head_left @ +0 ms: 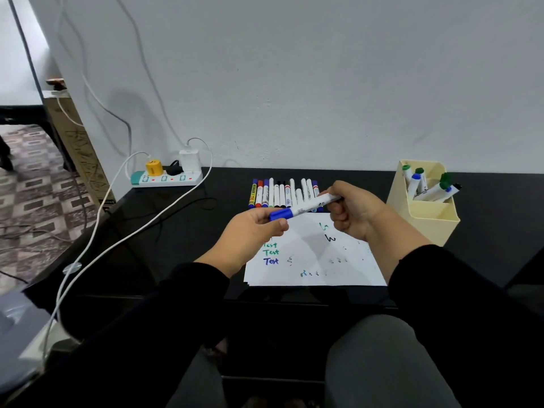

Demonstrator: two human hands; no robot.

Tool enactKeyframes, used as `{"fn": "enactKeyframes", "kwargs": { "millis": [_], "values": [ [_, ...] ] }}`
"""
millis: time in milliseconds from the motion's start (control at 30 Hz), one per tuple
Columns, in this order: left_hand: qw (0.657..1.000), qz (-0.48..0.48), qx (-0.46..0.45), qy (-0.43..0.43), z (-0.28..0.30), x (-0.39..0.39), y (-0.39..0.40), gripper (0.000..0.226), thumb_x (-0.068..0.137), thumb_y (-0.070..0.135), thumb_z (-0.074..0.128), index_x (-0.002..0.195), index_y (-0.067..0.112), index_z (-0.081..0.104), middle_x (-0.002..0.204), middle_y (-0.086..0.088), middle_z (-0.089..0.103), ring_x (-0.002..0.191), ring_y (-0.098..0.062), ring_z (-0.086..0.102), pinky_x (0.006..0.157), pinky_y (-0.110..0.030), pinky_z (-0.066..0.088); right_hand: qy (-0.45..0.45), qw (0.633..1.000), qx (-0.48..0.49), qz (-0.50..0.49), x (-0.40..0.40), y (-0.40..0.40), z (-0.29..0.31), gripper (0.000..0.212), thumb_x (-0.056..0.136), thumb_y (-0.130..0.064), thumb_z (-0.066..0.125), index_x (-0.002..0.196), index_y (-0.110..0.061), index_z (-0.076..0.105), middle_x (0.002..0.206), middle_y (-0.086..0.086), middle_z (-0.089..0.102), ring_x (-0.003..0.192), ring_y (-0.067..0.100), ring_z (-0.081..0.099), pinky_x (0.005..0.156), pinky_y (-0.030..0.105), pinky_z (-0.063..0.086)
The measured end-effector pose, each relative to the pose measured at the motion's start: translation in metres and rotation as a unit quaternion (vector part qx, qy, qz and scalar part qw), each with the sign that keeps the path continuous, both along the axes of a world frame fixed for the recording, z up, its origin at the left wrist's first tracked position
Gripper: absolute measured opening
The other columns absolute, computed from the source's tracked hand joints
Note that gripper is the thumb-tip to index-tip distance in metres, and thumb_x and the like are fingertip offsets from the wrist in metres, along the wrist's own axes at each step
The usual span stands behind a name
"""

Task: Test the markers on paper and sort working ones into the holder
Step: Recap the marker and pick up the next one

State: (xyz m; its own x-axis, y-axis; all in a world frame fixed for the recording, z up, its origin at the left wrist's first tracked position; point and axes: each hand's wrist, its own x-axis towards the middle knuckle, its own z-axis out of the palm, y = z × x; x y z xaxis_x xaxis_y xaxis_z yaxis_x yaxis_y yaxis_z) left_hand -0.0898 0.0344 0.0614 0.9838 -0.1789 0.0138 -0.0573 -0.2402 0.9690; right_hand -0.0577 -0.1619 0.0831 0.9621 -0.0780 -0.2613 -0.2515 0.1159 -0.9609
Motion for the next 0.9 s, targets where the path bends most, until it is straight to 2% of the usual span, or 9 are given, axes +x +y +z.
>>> {"fn": "enactKeyframes", "kwargs": {
  "millis": [100, 200, 300, 400, 533, 633, 767, 833, 900],
  "values": [
    [0.999, 0.010, 0.041, -0.011, -0.001, 0.000, -0.006, 0.025, 0.085, 0.025, 0.067, 0.110, 0.025, 0.065, 0.092, 0.003, 0.071, 0.086, -0.015, 0.064, 0.078, -0.025, 0.048, 0.020, 0.998, 0.063, -0.020, -0.004, 0.019, -0.007, 0.031, 0.090, -0.029, 0.059, 0.063, -0.018, 0.046, 0.040, -0.004, 0.034, 0.034, 0.008, 0.022, 0.035, 0.016, 0.017],
    [0.992, 0.017, 0.116, -0.039, 0.000, -0.001, -0.013, 0.030, 0.088, 0.027, 0.063, 0.118, 0.026, 0.062, 0.085, 0.005, 0.066, 0.068, -0.011, 0.054, 0.062, -0.021, 0.043, 0.043, 0.997, 0.047, -0.041, -0.009, 0.039, -0.017, 0.038, 0.084, -0.036, 0.068, 0.059, -0.018, 0.047, 0.041, -0.004, 0.035, 0.037, 0.009, 0.024, 0.035, 0.018, 0.020],
    [0.974, 0.023, 0.218, -0.064, 0.002, -0.001, -0.018, 0.034, 0.090, 0.032, 0.060, 0.123, 0.026, 0.059, 0.085, 0.005, 0.061, 0.066, -0.008, 0.051, 0.058, -0.018, 0.041, 0.030, 0.996, 0.021, -0.078, -0.012, 0.048, -0.020, 0.031, 0.087, -0.027, 0.064, 0.064, -0.016, 0.046, 0.038, -0.005, 0.033, 0.032, 0.008, 0.022, 0.033, 0.017, 0.021],
    [0.963, 0.031, 0.260, -0.060, 0.005, -0.001, -0.018, 0.039, 0.089, 0.037, 0.060, 0.125, 0.024, 0.058, 0.087, 0.007, 0.061, 0.071, -0.008, 0.054, 0.061, -0.019, 0.043, 0.003, 0.996, -0.018, -0.087, -0.013, 0.054, -0.018, 0.020, 0.088, -0.018, 0.056, 0.071, -0.015, 0.047, 0.044, -0.003, 0.036, 0.034, 0.008, 0.026, 0.035, 0.017, 0.023],
    [0.970, 0.000, 0.242, -0.015, 0.010, 0.001, -0.015, 0.028, 0.089, 0.036, 0.059, 0.111, 0.019, 0.065, 0.089, 0.005, 0.067, 0.086, -0.014, 0.064, 0.075, -0.027, 0.049, -0.015, 0.997, -0.051, -0.057, -0.011, 0.053, -0.016, 0.019, 0.087, -0.014, 0.053, 0.070, -0.014, 0.045, 0.047, -0.001, 0.035, 0.041, 0.011, 0.025, 0.040, 0.021, 0.023],
    [0.984, -0.026, 0.176, 0.024, 0.012, 0.001, -0.014, 0.022, 0.090, 0.029, 0.059, 0.102, 0.013, 0.068, 0.077, 0.008, 0.067, 0.076, -0.006, 0.063, 0.083, -0.027, 0.050, -0.016, 0.999, -0.027, -0.027, -0.007, 0.048, -0.017, 0.026, 0.088, -0.012, 0.052, 0.065, -0.014, 0.040, 0.038, -0.004, 0.031, 0.034, 0.008, 0.022, 0.039, 0.021, 0.022],
    [0.990, -0.020, 0.112, 0.081, 0.009, 0.003, -0.012, 0.021, 0.090, 0.026, 0.060, 0.102, 0.010, 0.067, 0.076, 0.005, 0.067, 0.074, -0.008, 0.063, 0.086, -0.028, 0.050, -0.004, 0.999, -0.044, -0.016, -0.002, 0.051, -0.020, 0.023, 0.087, -0.013, 0.051, 0.067, -0.014, 0.040, 0.038, -0.004, 0.031, 0.033, 0.009, 0.023, 0.038, 0.021, 0.023],
    [0.990, -0.002, 0.116, 0.081, 0.007, 0.005, -0.012, 0.023, 0.090, 0.027, 0.060, 0.104, 0.010, 0.067, 0.077, 0.005, 0.067, 0.074, -0.007, 0.063, 0.082, -0.026, 0.050, 0.008, 0.998, -0.063, -0.027, 0.001, 0.058, -0.020, 0.020, 0.086, -0.014, 0.051, 0.069, -0.013, 0.041, 0.043, -0.001, 0.033, 0.036, 0.010, 0.025, 0.038, 0.021, 0.024],
    [0.983, 0.020, 0.178, 0.042, 0.005, 0.006, -0.011, 0.023, 0.090, 0.031, 0.059, 0.101, 0.013, 0.069, 0.081, 0.005, 0.069, 0.077, -0.009, 0.064, 0.080, -0.027, 0.051, 0.026, 0.995, -0.085, -0.043, 0.005, 0.065, -0.020, 0.017, 0.087, -0.015, 0.050, 0.072, -0.013, 0.043, 0.050, 0.001, 0.034, 0.041, 0.011, 0.025, 0.037, 0.019, 0.024]
  ]
}}
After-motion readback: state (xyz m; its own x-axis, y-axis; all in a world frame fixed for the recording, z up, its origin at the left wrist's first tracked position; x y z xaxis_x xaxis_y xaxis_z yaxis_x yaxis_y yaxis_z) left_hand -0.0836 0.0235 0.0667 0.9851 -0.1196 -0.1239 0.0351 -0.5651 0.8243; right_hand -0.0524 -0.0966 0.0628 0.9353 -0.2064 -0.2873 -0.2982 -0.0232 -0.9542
